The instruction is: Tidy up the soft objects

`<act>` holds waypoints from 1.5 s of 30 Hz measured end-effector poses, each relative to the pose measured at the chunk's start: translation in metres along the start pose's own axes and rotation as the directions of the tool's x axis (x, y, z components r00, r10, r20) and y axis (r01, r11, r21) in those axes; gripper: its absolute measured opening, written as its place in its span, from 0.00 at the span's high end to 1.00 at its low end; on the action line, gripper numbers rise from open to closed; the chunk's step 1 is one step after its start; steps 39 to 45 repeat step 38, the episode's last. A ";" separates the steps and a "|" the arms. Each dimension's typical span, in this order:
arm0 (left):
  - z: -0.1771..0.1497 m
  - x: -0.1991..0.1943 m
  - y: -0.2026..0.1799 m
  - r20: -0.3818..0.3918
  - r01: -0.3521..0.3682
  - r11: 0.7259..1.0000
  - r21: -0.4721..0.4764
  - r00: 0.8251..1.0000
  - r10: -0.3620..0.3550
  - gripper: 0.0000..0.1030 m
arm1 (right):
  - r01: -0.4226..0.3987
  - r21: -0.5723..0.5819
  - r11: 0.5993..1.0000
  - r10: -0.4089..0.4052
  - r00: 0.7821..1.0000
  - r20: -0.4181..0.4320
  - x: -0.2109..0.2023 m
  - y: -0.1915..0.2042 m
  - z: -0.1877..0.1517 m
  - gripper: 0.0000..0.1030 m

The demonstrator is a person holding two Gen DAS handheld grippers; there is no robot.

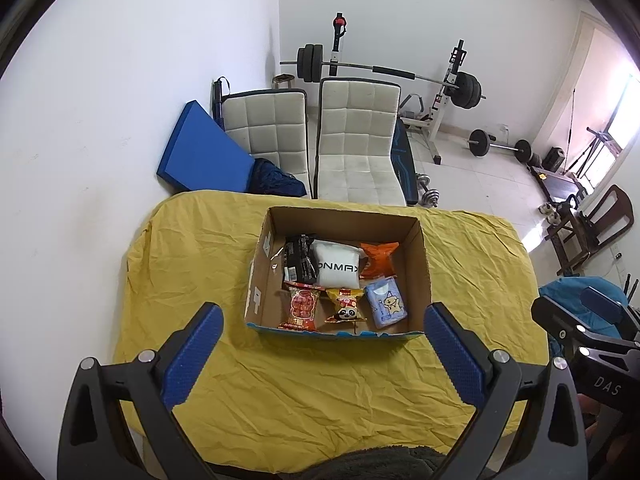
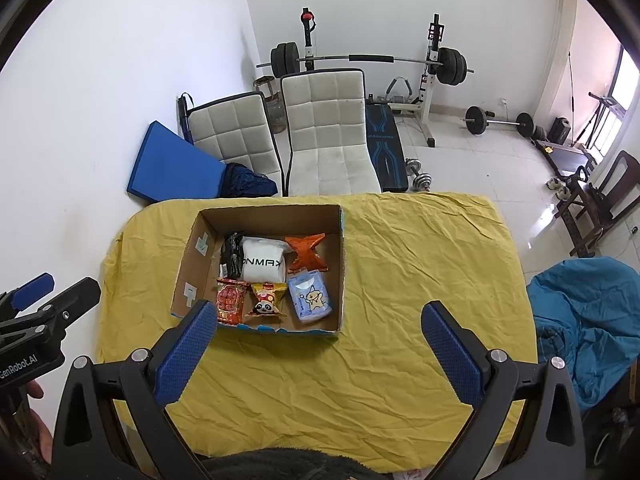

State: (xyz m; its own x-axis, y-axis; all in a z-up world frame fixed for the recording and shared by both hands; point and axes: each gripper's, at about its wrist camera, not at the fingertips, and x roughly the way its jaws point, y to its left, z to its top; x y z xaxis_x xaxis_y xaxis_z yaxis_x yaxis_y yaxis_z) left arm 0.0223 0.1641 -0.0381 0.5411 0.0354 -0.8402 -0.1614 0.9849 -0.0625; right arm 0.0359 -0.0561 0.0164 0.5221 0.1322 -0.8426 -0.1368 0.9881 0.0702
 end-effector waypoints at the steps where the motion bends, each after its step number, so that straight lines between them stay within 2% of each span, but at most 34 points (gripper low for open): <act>1: -0.001 -0.001 0.000 0.001 -0.002 1.000 0.000 1.000 0.002 0.00 | 0.000 -0.001 1.000 0.000 1.000 0.002 -0.001 0.000 0.000 0.00; 17: 0.000 -0.003 -0.002 -0.006 -0.002 1.000 0.005 1.000 0.002 0.00 | 0.008 -0.005 1.000 -0.008 1.000 0.002 -0.005 0.000 0.001 0.00; 28: -0.005 0.006 -0.006 -0.048 0.000 1.000 0.021 0.999 0.001 0.00 | 0.012 0.007 1.000 -0.012 1.000 -0.021 0.001 -0.004 -0.003 0.00; 45: -0.008 0.007 -0.002 -0.035 0.006 1.000 0.015 0.999 -0.006 0.00 | 0.009 0.006 1.000 -0.009 1.000 -0.019 0.002 -0.004 -0.004 0.00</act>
